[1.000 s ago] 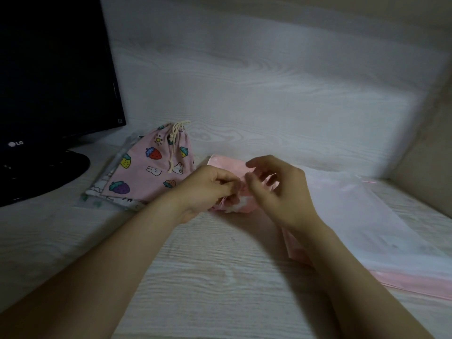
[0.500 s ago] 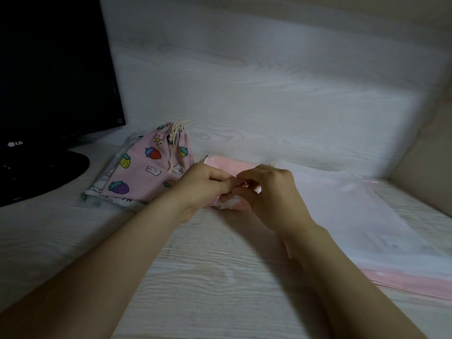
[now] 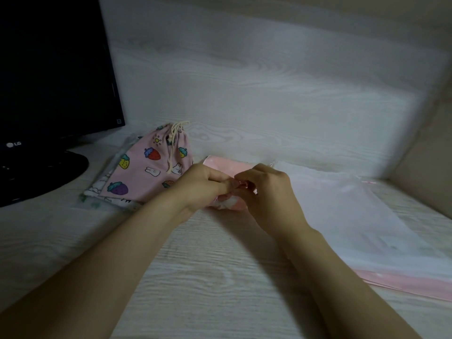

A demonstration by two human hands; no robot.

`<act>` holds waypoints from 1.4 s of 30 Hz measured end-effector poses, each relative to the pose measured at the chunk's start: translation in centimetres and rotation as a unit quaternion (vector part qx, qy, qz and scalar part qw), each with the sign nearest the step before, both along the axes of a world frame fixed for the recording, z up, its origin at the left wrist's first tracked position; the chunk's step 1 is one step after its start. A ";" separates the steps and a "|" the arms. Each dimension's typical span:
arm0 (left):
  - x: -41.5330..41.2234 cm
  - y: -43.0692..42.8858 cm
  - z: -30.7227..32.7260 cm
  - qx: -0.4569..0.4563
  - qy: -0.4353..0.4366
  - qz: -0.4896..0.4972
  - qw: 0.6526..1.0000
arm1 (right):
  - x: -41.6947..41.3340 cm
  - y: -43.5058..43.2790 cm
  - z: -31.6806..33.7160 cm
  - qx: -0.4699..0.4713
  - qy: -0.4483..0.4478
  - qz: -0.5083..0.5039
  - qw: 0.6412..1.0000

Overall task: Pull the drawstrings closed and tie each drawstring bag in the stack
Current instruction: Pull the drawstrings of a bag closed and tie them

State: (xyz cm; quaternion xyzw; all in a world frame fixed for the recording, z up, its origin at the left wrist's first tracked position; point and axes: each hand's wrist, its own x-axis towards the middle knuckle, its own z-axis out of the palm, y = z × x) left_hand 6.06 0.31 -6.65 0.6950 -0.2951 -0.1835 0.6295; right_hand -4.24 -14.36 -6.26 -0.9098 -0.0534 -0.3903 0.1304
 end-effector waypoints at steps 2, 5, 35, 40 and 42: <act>0.0 0.0 0.0 0.003 -0.007 -0.004 1.000 | 0.1 0.1 0.0 0.002 0.003 -0.010 1.000; 0.0 0.0 -0.1 0.005 -0.010 -0.011 1.000 | 0.1 0.0 -0.2 0.000 0.014 -0.024 1.000; 0.2 -0.1 -0.2 0.019 -0.339 0.101 0.935 | -0.4 -0.3 0.7 0.527 0.165 0.119 0.825; -0.3 -0.2 -0.1 -0.002 -0.339 0.069 0.938 | -0.3 -0.7 0.6 0.544 0.146 0.136 0.815; -0.3 -0.3 0.0 -0.012 -0.330 0.081 0.940 | -0.1 -0.7 0.5 0.543 0.139 0.134 0.817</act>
